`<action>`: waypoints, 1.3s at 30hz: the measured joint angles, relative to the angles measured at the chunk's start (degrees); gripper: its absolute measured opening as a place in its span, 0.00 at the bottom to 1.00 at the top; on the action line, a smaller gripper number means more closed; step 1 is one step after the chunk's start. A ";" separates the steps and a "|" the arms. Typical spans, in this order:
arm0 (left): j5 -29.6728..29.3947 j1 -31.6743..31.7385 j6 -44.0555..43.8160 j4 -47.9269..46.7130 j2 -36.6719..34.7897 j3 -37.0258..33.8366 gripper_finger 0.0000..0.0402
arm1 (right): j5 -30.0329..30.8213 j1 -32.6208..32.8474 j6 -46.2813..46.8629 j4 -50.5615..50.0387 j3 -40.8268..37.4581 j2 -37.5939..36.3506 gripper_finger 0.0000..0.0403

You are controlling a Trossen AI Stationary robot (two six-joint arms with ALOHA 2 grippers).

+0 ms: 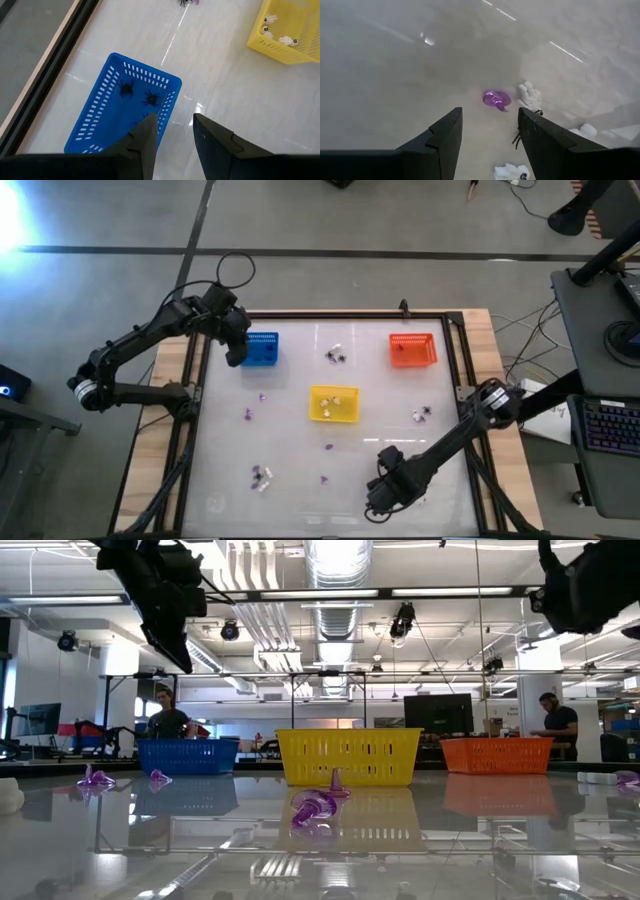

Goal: Sort Halloween decoration
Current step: Put the purple witch hat toy into the orange bin

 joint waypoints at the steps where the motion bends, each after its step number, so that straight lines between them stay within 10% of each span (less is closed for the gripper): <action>1: 0.00 0.00 0.00 -0.02 0.00 0.00 0.27 | -0.05 0.00 0.11 -0.02 -0.05 0.22 0.46; 39: 0.02 0.00 -1.31 -0.44 0.00 0.00 0.27 | -2.51 0.13 5.47 3.76 -3.88 0.56 0.20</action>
